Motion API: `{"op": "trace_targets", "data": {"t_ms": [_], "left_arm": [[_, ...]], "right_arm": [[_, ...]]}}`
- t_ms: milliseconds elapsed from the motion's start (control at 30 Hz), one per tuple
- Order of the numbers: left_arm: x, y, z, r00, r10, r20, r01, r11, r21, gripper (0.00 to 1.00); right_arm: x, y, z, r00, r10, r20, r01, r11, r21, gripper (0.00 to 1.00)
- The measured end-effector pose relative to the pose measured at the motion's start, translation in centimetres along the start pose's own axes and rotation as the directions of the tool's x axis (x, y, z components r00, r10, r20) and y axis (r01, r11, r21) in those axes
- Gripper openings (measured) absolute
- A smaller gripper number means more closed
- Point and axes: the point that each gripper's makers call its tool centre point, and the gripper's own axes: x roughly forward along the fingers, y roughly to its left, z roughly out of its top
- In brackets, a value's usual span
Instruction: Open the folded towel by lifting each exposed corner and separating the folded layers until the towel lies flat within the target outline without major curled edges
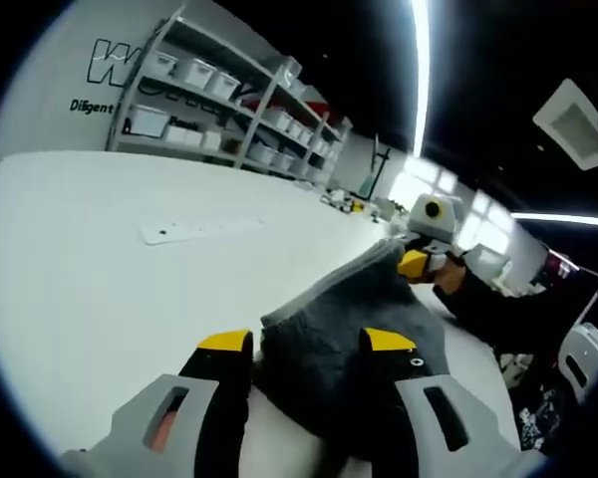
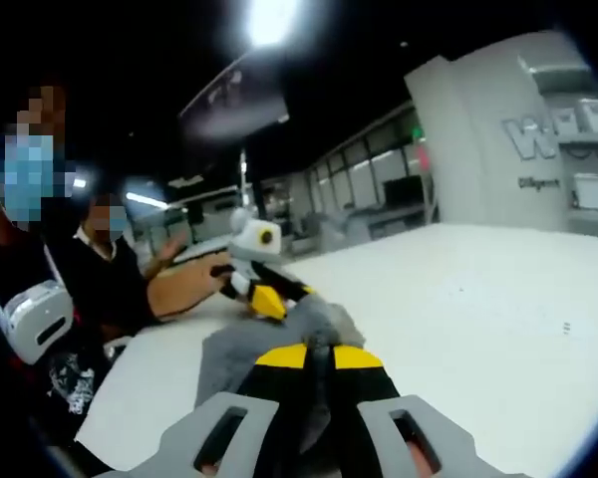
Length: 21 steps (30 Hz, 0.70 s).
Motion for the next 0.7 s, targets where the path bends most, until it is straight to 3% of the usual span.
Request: {"op": "trace_targets", "data": {"t_ms": [100, 200, 267, 433, 700], "left_arm": [[0.1, 0.0, 0.0, 1.0, -0.002, 0.003, 0.002, 1.0, 0.008, 0.5], [0.2, -0.5, 0.2, 1.0, -0.023, 0.011, 0.023, 1.0, 0.018, 0.59], [0.3, -0.9, 0.2, 0.999, -0.037, 0.013, 0.036, 0.999, 0.03, 0.63], [0.6, -1.0, 0.5, 0.999, -0.029, 0.017, 0.027, 0.993, 0.111, 0.68], [1.5, -0.8, 0.4, 1.0, -0.009, -0.009, 0.01, 0.984, 0.179, 0.67]], "right_arm": [[0.2, 1.2, 0.3, 0.999, 0.042, 0.015, -0.04, 0.993, -0.115, 0.01], [0.3, 2.3, 0.3, 0.996, 0.086, 0.011, -0.083, 0.981, -0.177, 0.01], [0.4, 3.6, 0.0, 0.991, 0.137, -0.011, -0.135, 0.959, -0.247, 0.01], [0.5, 5.0, -0.7, 0.981, 0.189, -0.041, -0.193, 0.93, -0.314, 0.01], [0.5, 5.6, -1.0, 0.977, 0.206, -0.059, -0.214, 0.922, -0.322, 0.01]]}}
